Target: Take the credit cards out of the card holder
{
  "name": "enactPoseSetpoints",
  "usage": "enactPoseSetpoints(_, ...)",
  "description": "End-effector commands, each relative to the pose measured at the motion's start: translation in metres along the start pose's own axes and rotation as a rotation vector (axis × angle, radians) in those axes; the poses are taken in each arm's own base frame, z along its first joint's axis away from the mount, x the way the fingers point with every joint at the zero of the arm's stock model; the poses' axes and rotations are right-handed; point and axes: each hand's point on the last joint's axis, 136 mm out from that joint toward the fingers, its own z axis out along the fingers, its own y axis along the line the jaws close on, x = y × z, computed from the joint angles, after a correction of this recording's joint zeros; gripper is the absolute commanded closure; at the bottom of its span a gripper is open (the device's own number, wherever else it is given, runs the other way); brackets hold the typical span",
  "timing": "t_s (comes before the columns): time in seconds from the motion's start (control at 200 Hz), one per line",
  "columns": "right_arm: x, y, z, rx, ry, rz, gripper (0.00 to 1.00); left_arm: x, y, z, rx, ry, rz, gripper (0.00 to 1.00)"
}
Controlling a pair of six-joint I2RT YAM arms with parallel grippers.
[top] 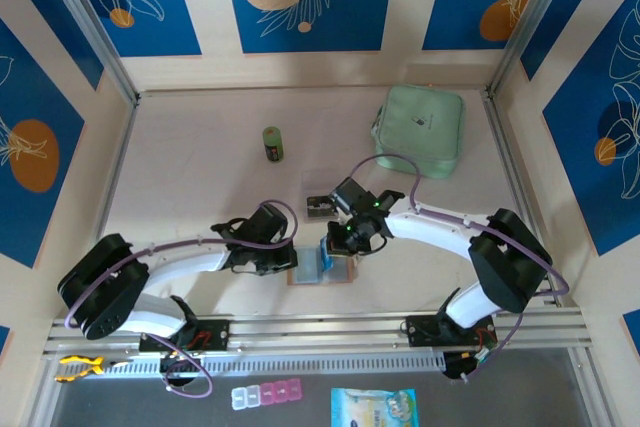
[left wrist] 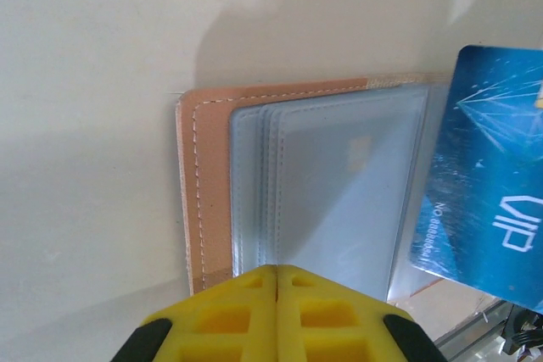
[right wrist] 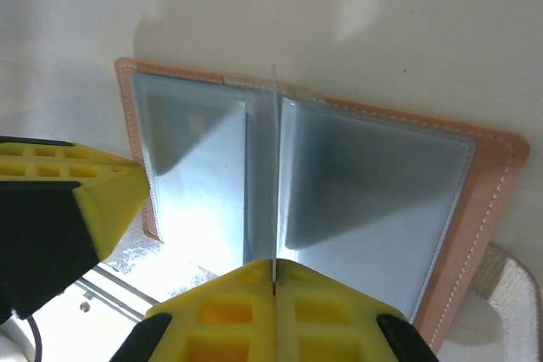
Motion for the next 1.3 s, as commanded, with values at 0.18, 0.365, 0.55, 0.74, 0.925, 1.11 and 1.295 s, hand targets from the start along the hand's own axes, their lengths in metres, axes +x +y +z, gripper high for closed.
enactPoseSetpoints(0.18,-0.001,0.012,-0.024,0.038,0.05,-0.278,0.93,-0.003,0.002,-0.016,-0.005,-0.055,0.024,0.91)
enactPoseSetpoints(0.365,-0.006,0.011,-0.023,0.091,0.111,-0.54,0.94,-0.003,0.006,-0.021,-0.001,-0.069,0.018,0.91)
enactPoseSetpoints(0.55,-0.018,0.013,-0.026,0.087,0.121,-0.857,1.0,-0.003,0.005,-0.024,0.005,-0.076,0.019,0.91)
enactPoseSetpoints(0.74,-0.027,0.005,-0.035,0.123,0.217,-1.155,1.0,-0.004,0.009,-0.026,0.004,-0.084,0.015,0.91)
enactPoseSetpoints(0.925,-0.051,-0.005,-0.044,0.17,0.271,-1.25,1.0,-0.008,0.01,-0.029,0.006,-0.098,0.01,0.91)
enactPoseSetpoints(1.11,-0.083,0.001,-0.055,0.162,0.238,-1.306,1.0,-0.015,0.01,-0.032,0.014,-0.111,0.007,0.9)
enactPoseSetpoints(1.295,-0.12,0.006,-0.065,0.149,0.201,-1.324,1.0,-0.021,0.015,-0.034,0.014,-0.12,-0.003,0.88)
